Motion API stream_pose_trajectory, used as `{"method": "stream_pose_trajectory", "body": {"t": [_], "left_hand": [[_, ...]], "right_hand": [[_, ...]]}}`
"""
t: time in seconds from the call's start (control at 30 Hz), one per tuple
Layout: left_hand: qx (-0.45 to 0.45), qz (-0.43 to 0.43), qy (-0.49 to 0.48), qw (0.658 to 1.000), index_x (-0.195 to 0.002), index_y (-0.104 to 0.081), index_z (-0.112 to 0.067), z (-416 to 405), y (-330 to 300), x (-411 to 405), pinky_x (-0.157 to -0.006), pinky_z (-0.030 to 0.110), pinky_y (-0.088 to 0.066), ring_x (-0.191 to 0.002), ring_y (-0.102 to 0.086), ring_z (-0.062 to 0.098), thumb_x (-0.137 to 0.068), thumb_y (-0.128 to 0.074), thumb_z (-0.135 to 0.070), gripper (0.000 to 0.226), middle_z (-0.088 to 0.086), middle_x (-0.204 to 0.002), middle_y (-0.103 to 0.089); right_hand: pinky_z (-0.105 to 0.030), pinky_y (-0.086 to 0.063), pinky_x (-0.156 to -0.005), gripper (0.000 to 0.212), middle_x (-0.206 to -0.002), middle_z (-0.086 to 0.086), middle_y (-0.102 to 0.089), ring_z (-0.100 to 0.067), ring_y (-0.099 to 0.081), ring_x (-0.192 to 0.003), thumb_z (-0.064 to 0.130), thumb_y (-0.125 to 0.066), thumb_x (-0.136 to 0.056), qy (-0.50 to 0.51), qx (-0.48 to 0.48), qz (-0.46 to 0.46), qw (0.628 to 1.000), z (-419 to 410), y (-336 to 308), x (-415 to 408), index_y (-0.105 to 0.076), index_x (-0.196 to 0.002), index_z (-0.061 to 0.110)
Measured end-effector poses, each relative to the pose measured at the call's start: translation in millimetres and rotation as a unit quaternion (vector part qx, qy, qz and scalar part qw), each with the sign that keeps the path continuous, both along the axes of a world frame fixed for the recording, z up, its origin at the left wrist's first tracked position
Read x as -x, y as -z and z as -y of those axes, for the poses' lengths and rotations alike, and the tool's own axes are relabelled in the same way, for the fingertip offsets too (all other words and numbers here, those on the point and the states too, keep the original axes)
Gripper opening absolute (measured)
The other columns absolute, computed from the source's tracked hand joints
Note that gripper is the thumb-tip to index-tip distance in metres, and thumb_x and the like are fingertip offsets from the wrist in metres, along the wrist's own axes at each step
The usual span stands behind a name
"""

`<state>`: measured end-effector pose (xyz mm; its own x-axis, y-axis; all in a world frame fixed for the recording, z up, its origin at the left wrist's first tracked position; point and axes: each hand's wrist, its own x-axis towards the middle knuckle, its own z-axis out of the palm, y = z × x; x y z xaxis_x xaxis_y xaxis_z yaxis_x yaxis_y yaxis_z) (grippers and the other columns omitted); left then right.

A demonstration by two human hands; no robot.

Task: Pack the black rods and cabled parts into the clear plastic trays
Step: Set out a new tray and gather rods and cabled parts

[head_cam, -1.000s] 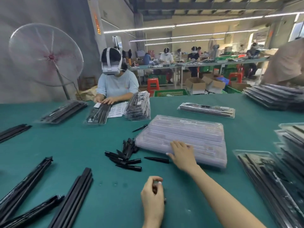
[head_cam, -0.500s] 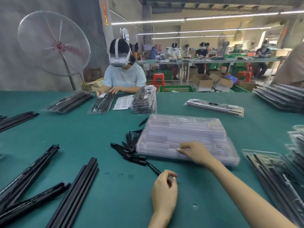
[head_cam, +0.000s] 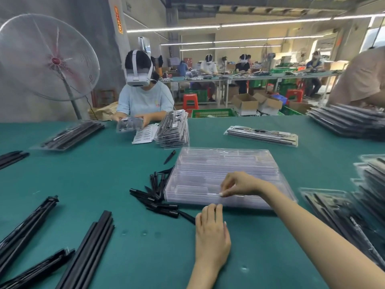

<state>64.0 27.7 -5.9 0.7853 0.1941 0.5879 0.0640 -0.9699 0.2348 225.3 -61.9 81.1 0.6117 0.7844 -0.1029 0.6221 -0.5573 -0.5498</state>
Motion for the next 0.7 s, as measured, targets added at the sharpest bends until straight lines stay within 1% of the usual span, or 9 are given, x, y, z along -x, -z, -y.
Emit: {"method": "stream_pose_trajectory", "body": {"t": [0.07,0.17,0.23,0.33,0.4,0.5,0.57,0.63,0.7], "left_hand": [[-0.022,0.002,0.005,1.0,-0.103,-0.071,-0.011,0.8,1.9,-0.1,-0.089,0.032,-0.033,-0.093,-0.067,0.019,-0.056,-0.084,-0.023,0.05,0.0,-0.101,-0.068],[-0.005,-0.004,0.003,1.0,-0.104,-0.069,-0.011,-3.2,1.0,0.9,-0.089,0.031,-0.033,-0.094,-0.065,0.02,-0.058,-0.082,-0.018,0.048,0.001,-0.102,-0.066],[0.02,-0.013,-0.001,1.0,-0.108,-0.067,-0.011,-7.3,1.8,0.9,-0.088,0.03,-0.032,-0.099,-0.06,0.02,-0.061,-0.08,-0.014,0.049,0.002,-0.105,-0.064],[0.035,-0.018,-0.022,0.999,-0.11,-0.065,-0.011,-9.6,-2.8,-9.4,-0.087,0.032,-0.03,-0.105,-0.048,0.017,-0.059,-0.079,-0.012,0.053,0.003,-0.108,-0.063],[0.035,-0.015,-0.031,0.999,-0.107,-0.066,-0.01,-4.0,-5.6,-20.8,-0.088,0.034,-0.03,-0.106,-0.047,0.018,-0.056,-0.079,-0.007,0.053,0.004,-0.107,-0.063],[0.006,-0.003,-0.038,0.999,-0.107,-0.066,-0.006,5.0,-6.3,-31.2,-0.09,0.036,-0.032,-0.102,-0.061,0.025,-0.061,-0.07,-0.005,0.046,0.007,-0.105,-0.065],[-0.016,0.002,-0.03,0.999,-0.112,-0.066,-0.006,7.3,-4.4,-33.8,-0.092,0.037,-0.033,-0.105,-0.059,0.025,-0.063,-0.06,-0.006,0.049,0.009,-0.106,-0.065],[-0.025,-0.006,-0.021,0.999,-0.113,-0.067,-0.007,7.6,-4.0,-34.1,-0.092,0.038,-0.033,-0.106,-0.057,0.025,-0.055,-0.071,-0.004,0.059,0.008,-0.107,-0.065],[-0.035,-0.015,-0.025,0.999,-0.11,-0.069,-0.007,8.1,-4.4,-33.9,-0.091,0.038,-0.033,-0.103,-0.064,0.025,-0.049,-0.074,-0.002,0.061,0.006,-0.109,-0.067]], "right_hand": [[-0.036,-0.039,-0.071,0.03,-0.071,-0.016,-0.059,-0.021,-0.048,-0.069,0.031,-0.073,-0.084,-0.006,0.001,-0.041,0.999,-0.4,-1.8,-2.2,-0.066,-0.063,0.01],[-0.034,-0.04,-0.075,0.033,-0.08,-0.023,-0.063,-0.017,-0.05,-0.076,0.029,-0.074,-0.082,0.009,0.009,-0.074,0.997,-2.9,-5.3,-3.8,-0.07,-0.074,-0.003],[-0.031,-0.038,-0.075,0.027,-0.072,-0.01,-0.06,-0.015,-0.049,-0.072,0.028,-0.075,-0.081,0.012,0.01,-0.089,0.996,-4.4,-4.4,-5.2,-0.071,-0.072,0.003],[-0.026,-0.038,-0.071,0.024,-0.058,0.01,-0.057,-0.004,-0.048,-0.063,0.03,-0.074,-0.082,0.011,0.02,-0.088,0.996,-5.4,-5.1,-6.2,-0.068,-0.06,0.024],[-0.021,-0.038,-0.066,0.02,-0.06,0.013,-0.059,-0.002,-0.05,-0.065,0.03,-0.074,-0.083,0.02,0.02,-0.082,0.996,-6.1,-6.4,-5.7,-0.069,-0.064,0.024],[-0.021,-0.039,-0.061,0.017,-0.077,0.001,-0.061,-0.01,-0.053,-0.075,0.029,-0.07,-0.086,0.033,0.011,-0.029,0.999,-6.7,-2.3,-1.2,-0.075,-0.084,0.014],[-0.027,-0.033,-0.06,0.019,-0.073,-0.003,-0.059,-0.016,-0.05,-0.074,0.026,-0.064,-0.089,0.056,-0.003,0.038,0.998,-6.3,5.8,5.4,-0.075,-0.087,0.01],[-0.026,-0.028,-0.061,0.022,-0.079,-0.013,-0.064,-0.021,-0.048,-0.072,0.022,-0.059,-0.092,0.092,-0.018,0.097,0.991,-6.4,14.5,14.3,-0.074,-0.085,0.007],[-0.03,-0.034,-0.065,0.027,-0.094,-0.018,-0.065,-0.029,-0.053,-0.082,0.02,-0.052,-0.094,0.108,-0.01,0.135,0.985,-7.9,20.1,21.5,-0.07,-0.085,0.002]]}}
